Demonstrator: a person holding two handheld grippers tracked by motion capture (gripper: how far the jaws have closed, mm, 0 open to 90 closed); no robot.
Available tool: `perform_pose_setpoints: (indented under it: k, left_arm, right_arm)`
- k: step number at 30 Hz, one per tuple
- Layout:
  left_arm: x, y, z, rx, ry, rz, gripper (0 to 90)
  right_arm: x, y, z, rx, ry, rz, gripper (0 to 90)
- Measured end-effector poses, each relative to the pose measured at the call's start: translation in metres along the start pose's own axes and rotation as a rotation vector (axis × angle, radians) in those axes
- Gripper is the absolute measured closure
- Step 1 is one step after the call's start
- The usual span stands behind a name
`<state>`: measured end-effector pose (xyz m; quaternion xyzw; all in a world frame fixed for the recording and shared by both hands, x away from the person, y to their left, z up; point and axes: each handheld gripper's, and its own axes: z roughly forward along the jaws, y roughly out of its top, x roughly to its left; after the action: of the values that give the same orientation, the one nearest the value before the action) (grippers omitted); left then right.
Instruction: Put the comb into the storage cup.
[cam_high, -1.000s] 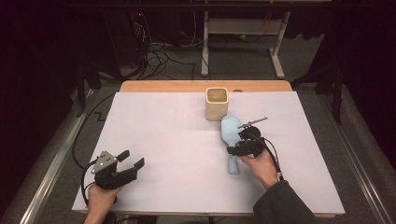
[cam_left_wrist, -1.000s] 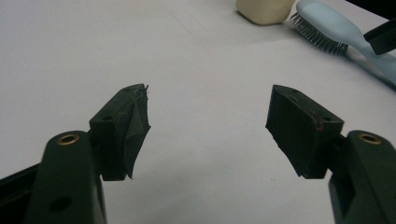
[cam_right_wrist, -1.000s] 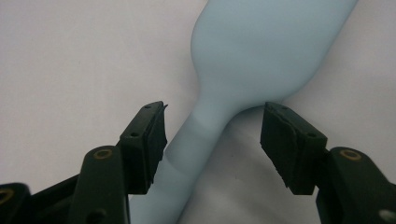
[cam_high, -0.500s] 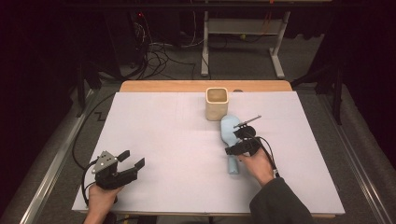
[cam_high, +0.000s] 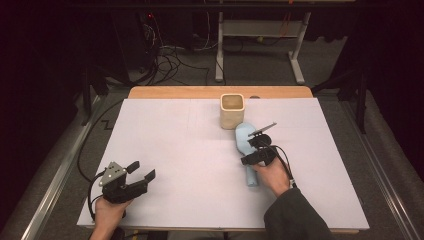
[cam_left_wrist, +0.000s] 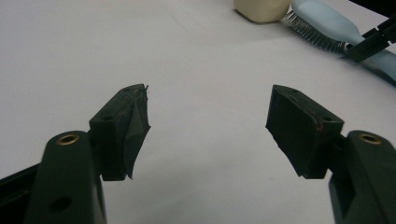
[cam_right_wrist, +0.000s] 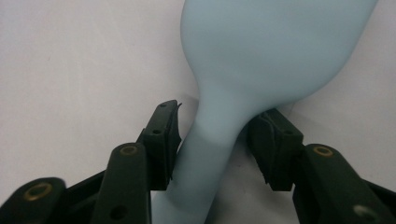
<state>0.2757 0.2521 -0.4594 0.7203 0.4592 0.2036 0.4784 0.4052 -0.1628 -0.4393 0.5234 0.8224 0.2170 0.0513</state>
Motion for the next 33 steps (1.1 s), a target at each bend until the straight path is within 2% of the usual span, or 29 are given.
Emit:
perform_pose_setpoints:
  k: [16,21,25,33]
  left_arm:
    - [-0.001,0.000,0.000,-0.001,0.001,0.002,30.3]
    - [-0.002,0.000,0.001,0.003,0.010,0.016,30.2]
    - [-0.004,0.000,0.001,0.009,0.015,0.028,30.0]
    - [-0.005,0.000,0.001,0.007,0.018,0.039,30.0]
  right_arm:
    - [-0.007,-0.003,-0.005,0.035,0.011,-0.004,69.1]
    - [-0.006,-0.004,-0.006,0.040,-0.008,-0.038,70.5]
    - [-0.002,-0.005,-0.007,0.033,-0.043,-0.085,70.7]
    - [-0.006,-0.006,-0.014,0.005,-0.022,-0.097,70.9]
